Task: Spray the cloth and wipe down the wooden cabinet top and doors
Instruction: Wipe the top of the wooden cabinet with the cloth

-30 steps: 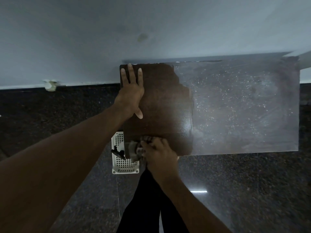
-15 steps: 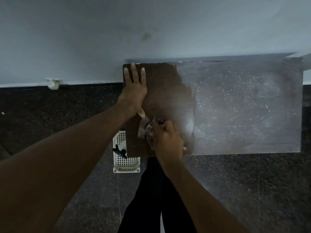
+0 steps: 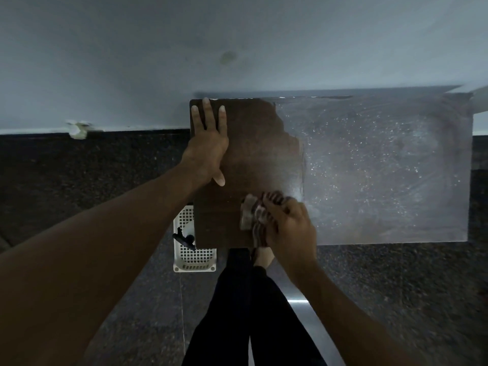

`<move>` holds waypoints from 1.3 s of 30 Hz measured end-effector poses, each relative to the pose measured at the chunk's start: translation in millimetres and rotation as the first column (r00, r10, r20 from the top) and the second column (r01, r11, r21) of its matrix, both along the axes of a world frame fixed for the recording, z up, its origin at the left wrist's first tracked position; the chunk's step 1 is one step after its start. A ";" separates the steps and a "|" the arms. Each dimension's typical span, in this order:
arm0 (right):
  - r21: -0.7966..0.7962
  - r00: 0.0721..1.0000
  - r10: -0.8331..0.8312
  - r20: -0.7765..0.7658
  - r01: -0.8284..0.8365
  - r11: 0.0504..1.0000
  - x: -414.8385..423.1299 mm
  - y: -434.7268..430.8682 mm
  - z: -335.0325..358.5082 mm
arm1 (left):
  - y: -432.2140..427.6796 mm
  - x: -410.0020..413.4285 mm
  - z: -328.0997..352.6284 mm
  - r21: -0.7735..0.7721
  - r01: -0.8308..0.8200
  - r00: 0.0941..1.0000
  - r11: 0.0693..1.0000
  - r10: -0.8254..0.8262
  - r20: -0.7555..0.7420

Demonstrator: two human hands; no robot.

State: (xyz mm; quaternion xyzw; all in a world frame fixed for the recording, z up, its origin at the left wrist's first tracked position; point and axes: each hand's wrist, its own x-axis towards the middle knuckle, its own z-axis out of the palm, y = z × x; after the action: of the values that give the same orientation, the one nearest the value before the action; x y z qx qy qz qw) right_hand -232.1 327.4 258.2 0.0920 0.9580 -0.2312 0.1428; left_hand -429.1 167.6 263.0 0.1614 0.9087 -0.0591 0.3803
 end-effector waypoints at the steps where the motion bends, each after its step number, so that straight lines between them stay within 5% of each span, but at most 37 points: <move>1: 0.002 0.999 -0.051 -0.007 0.051 0.999 -10.9 -4.9 0.2 | -0.2 0.2 0.3 0.003 -0.002 1.000 1.000 0.002 0.001; 5: -0.034 0.995 -0.096 -0.030 0.095 0.995 -33.1 -42.3 1.6 | -0.9 0.6 1.0 0.022 -0.024 1.000 0.999 0.024 0.004; 14: -0.047 0.955 0.295 -0.012 -0.295 0.954 27.9 -39.7 -5.4 | 0.1 -0.3 2.7 -0.003 0.000 1.000 1.000 0.000 0.002; 22: 0.091 0.999 -0.009 -0.040 0.012 0.996 -26.0 17.2 -1.1 | 0.9 4.0 4.8 -0.013 0.017 1.000 1.000 -0.017 -0.024; 27: 0.047 0.979 -0.186 -0.084 0.191 0.981 -122.1 23.6 -4.3 | -1.9 5.2 4.4 0.012 0.001 1.000 1.000 0.000 -0.030; 31: 0.142 0.973 -0.200 -0.118 0.216 0.966 -186.5 29.3 -12.2 | -5.7 8.4 1.9 0.055 -0.006 0.999 0.998 0.008 -0.037; 39: 0.166 0.989 -0.127 -0.071 0.137 0.976 -179.0 31.1 -4.5 | -23.8 12.5 -5.1 0.177 0.080 0.995 0.981 -0.089 0.048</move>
State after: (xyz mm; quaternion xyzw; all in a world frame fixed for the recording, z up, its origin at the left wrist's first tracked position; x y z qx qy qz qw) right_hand -411.1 358.5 253.7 0.1604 0.9699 -0.1598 0.0897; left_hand -416.6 143.8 257.9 0.2342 0.8918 0.0095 0.3868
